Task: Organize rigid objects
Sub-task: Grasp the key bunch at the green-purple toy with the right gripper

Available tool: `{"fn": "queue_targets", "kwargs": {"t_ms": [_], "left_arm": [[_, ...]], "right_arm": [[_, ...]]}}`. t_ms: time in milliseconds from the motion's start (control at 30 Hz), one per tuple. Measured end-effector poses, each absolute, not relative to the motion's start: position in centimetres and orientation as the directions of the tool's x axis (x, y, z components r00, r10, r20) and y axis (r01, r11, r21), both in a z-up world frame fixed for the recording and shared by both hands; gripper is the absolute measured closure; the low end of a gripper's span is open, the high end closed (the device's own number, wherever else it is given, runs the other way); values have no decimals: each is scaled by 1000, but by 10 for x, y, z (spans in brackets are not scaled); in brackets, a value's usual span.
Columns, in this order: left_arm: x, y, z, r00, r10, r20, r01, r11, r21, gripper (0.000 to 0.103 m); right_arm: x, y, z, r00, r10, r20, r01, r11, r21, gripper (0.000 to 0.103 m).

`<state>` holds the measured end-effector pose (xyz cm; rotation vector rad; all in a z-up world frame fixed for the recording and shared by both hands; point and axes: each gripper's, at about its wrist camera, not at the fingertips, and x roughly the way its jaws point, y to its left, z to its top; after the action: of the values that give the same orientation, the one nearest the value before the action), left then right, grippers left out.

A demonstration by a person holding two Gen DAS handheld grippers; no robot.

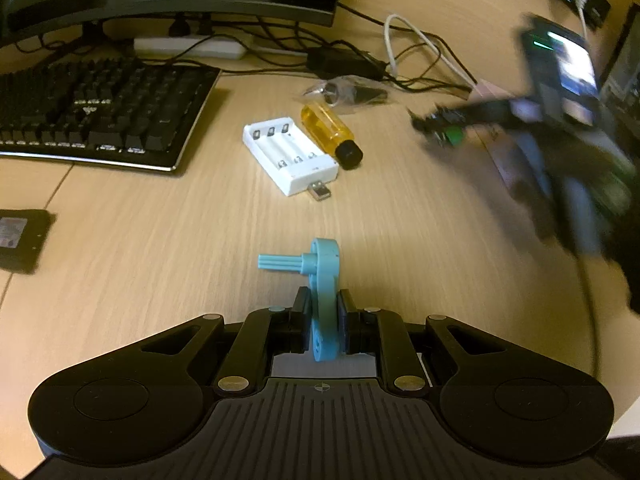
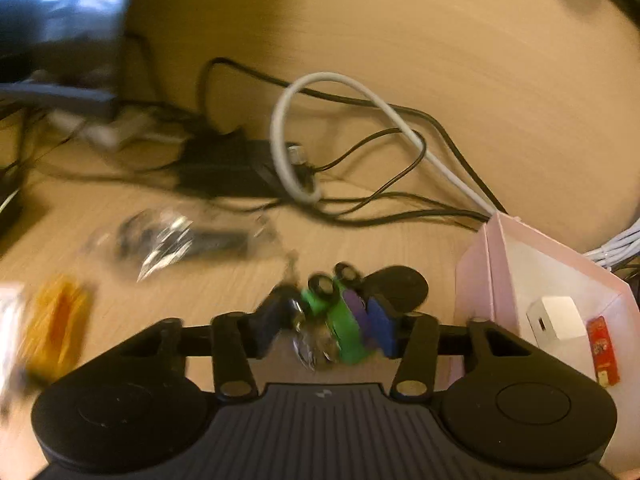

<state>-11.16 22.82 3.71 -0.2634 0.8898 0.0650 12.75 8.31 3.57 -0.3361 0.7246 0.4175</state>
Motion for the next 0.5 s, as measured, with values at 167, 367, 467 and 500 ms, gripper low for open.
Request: {"fn": "queue_targets", "kwargs": {"t_ms": [167,367,467,500], "left_arm": [[-105,224,37,626,-58,-778,-155,968,-196,86],[-104,223,37,630,-55,-775,-164,965,-203,86],[-104,221,37,627,-46,-777,-165,968,-191,86],[-104,220,37,627,-43,-778,-166,968,-187,86]], "right_arm": [[65,52,60,495,465,-734,-644,764,49,61],[26,38,80,529,498,-687,-692,722,-10,53],[44,36,74,575,446,-686,-630,777,-23,53],[50,38,70,576,437,-690,-620,784,-21,52]]}}
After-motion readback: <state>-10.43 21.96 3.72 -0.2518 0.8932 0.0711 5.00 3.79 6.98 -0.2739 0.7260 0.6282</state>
